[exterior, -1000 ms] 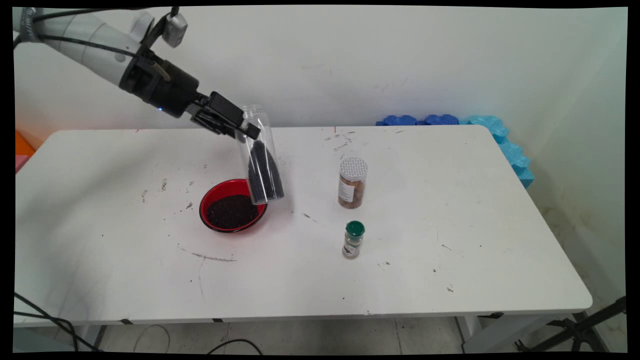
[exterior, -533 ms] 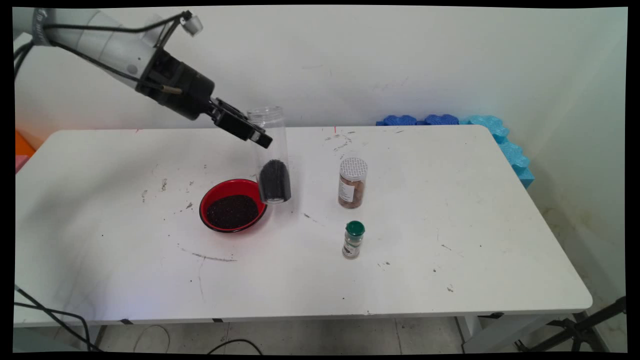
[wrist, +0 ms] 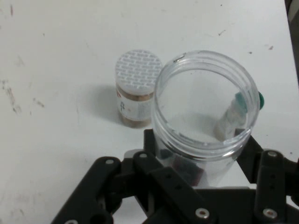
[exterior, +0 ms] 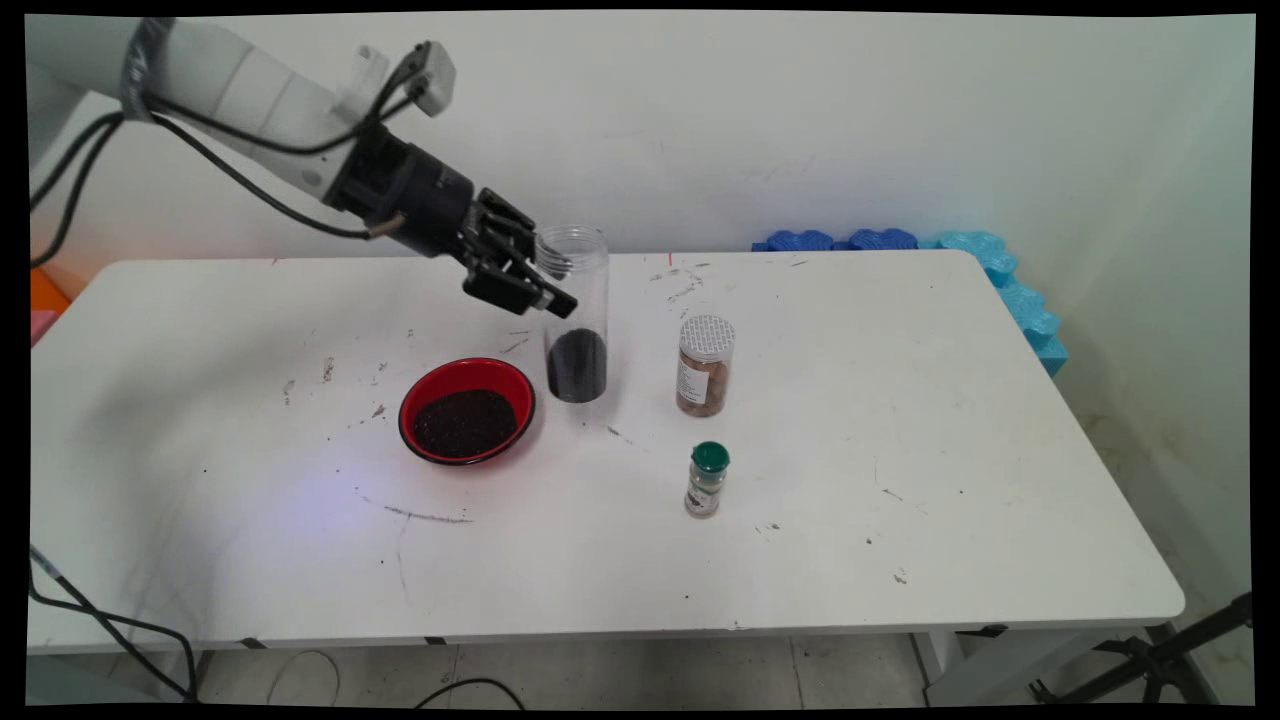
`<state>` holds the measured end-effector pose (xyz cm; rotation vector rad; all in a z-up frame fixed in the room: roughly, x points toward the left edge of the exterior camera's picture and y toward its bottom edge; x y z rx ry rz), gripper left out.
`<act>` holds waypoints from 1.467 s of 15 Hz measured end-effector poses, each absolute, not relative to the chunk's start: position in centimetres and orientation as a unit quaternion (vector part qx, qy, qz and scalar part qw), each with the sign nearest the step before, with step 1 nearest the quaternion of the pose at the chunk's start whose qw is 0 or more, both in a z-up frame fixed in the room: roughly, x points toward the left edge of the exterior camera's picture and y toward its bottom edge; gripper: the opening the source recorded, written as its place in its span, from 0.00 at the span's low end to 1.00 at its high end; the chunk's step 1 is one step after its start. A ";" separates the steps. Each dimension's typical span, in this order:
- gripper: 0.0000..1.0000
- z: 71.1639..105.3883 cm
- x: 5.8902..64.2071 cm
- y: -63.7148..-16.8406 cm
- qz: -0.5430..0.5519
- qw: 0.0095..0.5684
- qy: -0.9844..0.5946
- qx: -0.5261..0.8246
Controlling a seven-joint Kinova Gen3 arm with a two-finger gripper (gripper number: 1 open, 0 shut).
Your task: Place the picked object on the table
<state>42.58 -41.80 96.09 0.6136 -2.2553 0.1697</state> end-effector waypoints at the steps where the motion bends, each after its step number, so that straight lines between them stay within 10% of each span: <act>1: 0.00 95.8 42.1 -41.8 0.075 0.388 -0.889 0.232; 22: 0.00 86.8 38.0 -40.8 0.114 0.385 -0.879 0.255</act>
